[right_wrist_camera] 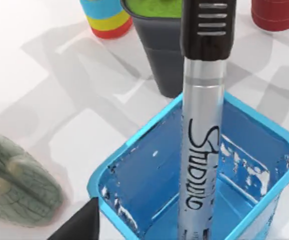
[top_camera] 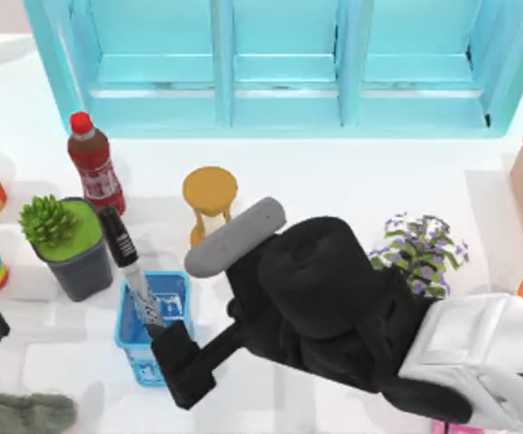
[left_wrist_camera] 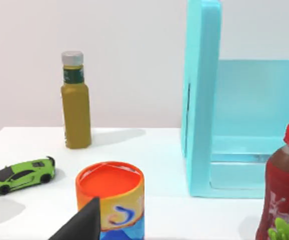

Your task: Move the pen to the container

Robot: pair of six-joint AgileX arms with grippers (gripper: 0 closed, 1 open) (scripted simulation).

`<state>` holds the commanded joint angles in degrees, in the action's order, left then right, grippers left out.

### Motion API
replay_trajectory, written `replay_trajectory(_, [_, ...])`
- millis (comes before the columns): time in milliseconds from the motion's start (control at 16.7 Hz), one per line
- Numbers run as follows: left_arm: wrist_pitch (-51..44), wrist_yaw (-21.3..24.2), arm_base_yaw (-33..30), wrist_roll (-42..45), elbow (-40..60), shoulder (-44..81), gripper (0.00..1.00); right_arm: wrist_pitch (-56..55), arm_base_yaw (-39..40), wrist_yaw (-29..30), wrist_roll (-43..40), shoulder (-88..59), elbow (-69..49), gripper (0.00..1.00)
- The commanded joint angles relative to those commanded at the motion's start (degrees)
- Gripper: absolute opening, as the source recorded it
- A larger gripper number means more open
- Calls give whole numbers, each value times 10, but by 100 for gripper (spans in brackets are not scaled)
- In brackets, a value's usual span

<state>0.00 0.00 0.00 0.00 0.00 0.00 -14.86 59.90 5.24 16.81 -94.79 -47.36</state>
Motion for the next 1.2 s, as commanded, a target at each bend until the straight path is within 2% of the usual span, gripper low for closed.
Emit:
replay_trajectory(420, [0, 0, 0, 0, 0, 0, 100, -3, 2, -2, 0, -11, -8, 100])
replay_trajectory(900, [0, 0, 0, 0, 0, 0, 100, -59, -8, -7, -4, -208, -146, 100])
replay_trajectory(1200, [0, 0, 0, 0, 0, 0, 100, -67, -10, -9, -6, -235, -168, 100])
